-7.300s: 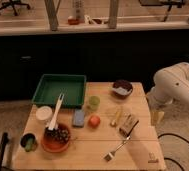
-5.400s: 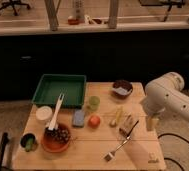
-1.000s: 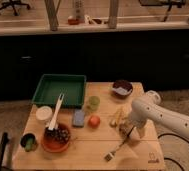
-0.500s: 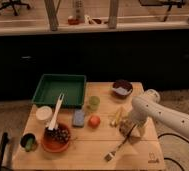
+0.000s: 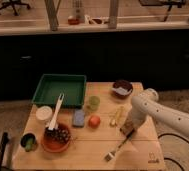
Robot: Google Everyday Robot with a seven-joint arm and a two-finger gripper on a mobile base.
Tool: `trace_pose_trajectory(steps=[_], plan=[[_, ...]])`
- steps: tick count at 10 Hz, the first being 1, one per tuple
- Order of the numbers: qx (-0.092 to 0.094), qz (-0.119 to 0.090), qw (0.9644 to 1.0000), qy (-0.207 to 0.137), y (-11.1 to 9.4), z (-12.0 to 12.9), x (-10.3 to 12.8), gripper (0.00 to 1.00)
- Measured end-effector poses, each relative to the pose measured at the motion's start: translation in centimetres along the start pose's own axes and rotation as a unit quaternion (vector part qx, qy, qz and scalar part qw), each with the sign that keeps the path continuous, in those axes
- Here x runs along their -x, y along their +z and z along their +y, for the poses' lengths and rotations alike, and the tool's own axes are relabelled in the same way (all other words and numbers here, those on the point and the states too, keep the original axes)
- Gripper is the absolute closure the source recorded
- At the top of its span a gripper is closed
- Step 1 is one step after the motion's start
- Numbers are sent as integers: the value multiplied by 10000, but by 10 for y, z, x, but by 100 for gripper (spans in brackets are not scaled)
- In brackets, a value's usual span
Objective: Place eraser in plastic cup
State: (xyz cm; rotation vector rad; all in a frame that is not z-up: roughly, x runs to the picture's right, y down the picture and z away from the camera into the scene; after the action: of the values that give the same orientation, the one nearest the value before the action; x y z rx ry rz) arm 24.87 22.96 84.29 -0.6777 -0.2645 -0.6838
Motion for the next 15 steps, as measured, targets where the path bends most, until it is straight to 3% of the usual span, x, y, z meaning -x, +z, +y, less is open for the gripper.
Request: trace_pose_trajectory(steps=[2,3,7,10,13,15], plan=[[45,1,10000,-56,1,-1,1,95],[48,0,10000,-56,1,0,1,99],[20,-26,9999,-132,-9,4,2,100],[-219,-35,9989,-415,-51,-6,6,100],[-390,-27,9957,-839,-89,-21,19,100],[-510,33,9901,-1310,-120,-44,35,100]])
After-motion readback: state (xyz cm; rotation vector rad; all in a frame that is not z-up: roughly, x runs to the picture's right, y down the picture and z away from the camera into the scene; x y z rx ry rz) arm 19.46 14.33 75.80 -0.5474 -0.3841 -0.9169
